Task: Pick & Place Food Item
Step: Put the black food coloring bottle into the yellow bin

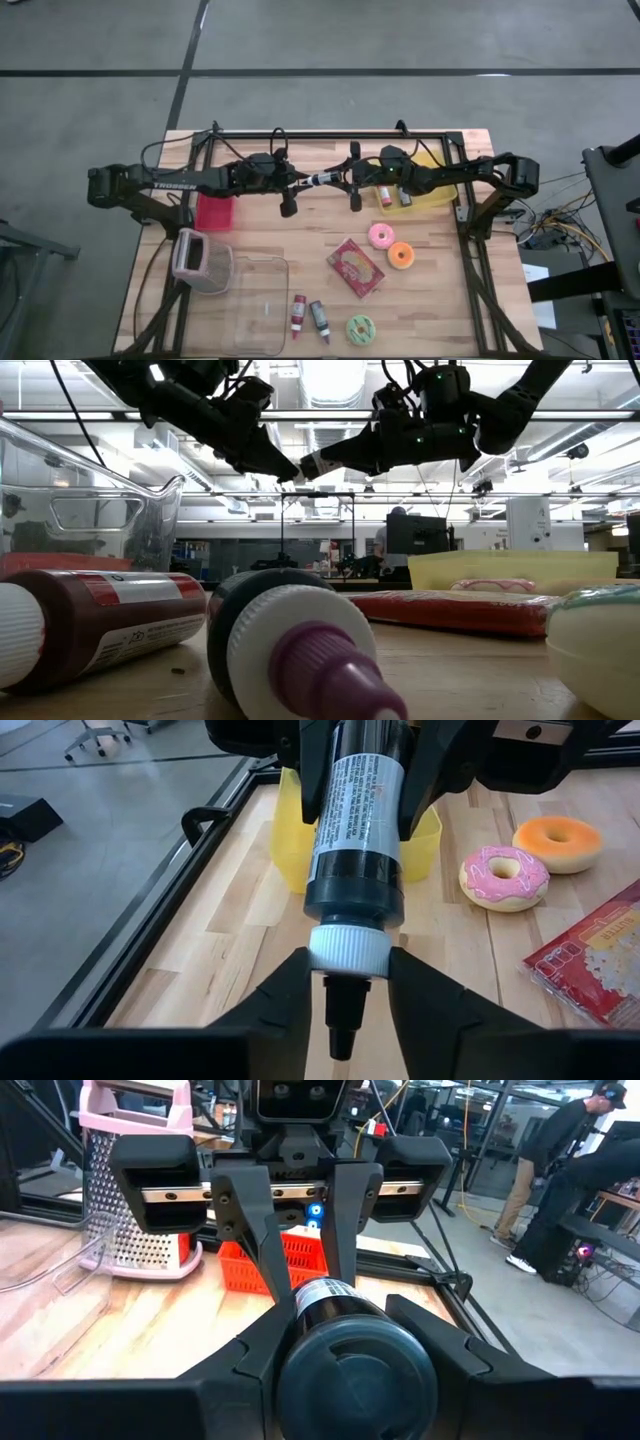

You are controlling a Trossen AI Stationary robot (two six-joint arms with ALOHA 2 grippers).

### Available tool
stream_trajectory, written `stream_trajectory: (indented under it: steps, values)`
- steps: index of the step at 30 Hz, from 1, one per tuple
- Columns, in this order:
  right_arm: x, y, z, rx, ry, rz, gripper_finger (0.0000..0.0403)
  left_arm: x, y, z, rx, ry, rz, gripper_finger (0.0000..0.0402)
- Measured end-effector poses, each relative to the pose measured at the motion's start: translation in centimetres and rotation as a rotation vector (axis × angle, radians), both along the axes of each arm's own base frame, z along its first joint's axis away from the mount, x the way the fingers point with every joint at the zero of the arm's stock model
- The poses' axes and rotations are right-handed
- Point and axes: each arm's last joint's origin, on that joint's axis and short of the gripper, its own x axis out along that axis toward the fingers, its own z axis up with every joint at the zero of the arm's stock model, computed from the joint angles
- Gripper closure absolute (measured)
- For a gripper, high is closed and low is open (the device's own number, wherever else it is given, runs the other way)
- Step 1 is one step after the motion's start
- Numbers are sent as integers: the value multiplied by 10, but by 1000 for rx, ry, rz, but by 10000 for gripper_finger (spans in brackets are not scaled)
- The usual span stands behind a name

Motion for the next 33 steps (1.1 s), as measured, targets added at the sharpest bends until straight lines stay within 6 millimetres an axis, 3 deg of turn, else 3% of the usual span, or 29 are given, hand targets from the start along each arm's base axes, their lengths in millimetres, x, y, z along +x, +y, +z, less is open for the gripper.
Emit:
stream_trajectory:
  steps: [33]
  values:
    - [0, 0, -1, 1, 14, -7, 257, 2, 0, 4, -82, -65, 45, 132]
